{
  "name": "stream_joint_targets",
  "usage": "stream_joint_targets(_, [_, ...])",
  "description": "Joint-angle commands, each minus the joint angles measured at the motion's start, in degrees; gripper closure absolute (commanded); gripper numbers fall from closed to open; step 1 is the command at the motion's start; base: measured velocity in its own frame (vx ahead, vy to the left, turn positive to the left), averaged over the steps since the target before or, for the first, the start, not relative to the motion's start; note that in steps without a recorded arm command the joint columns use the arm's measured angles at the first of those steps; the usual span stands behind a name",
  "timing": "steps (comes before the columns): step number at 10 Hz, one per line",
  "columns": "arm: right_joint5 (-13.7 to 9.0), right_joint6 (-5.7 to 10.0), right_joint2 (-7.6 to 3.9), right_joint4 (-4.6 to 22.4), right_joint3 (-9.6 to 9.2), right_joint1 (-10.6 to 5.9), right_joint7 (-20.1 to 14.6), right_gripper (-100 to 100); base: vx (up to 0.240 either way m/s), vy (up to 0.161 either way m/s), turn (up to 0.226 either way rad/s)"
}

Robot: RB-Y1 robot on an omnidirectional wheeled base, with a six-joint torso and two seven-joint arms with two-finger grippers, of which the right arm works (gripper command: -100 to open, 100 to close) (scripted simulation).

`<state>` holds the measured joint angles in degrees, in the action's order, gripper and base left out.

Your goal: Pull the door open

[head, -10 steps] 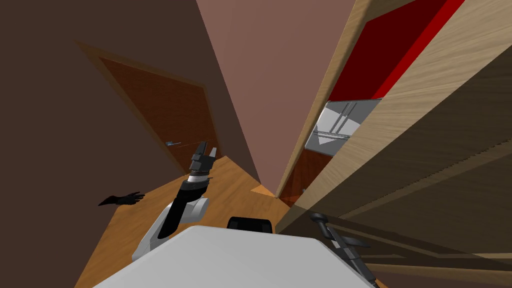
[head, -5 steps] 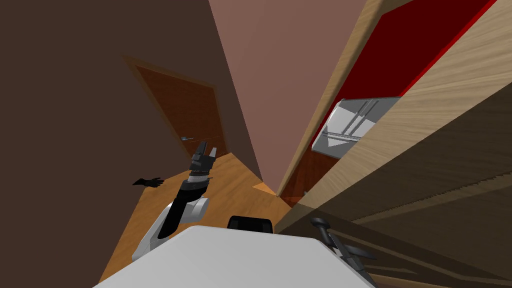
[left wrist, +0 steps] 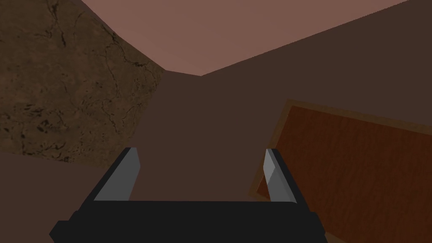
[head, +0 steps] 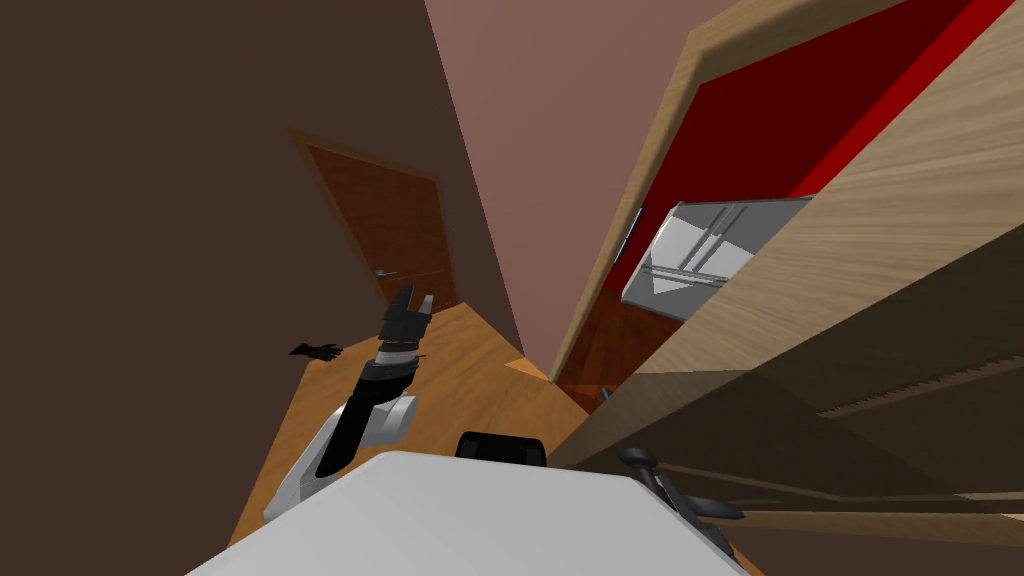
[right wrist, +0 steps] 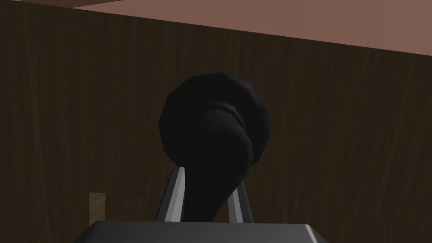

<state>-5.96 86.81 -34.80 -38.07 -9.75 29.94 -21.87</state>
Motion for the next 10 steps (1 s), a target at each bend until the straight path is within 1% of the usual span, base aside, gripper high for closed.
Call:
stream_joint_targets(1, [-0.39, 0.40, -0.54, -0.07, 0.64, 0.33, 0.22, 100, -0.197, -0.038, -0.011])
stream_joint_targets(4, [-0.38, 0.72, -0.47, 0.08, 0.64, 0.51, 0.32, 100, -0.207, -0.006, 0.027])
stream_joint_targets(6, [-0.37, 0.88, -0.43, 0.15, 0.64, 0.59, 0.38, 100, -0.210, 0.009, -0.051])
stream_joint_targets(7, [-0.40, 0.31, -0.39, -0.33, 0.68, 0.18, 0.43, 100, -0.068, -0.002, -0.013])
stream_joint_targets(10, [-0.45, -0.37, -0.52, 0.46, 0.87, -0.59, 0.50, 100, -0.054, -0.085, 0.313])
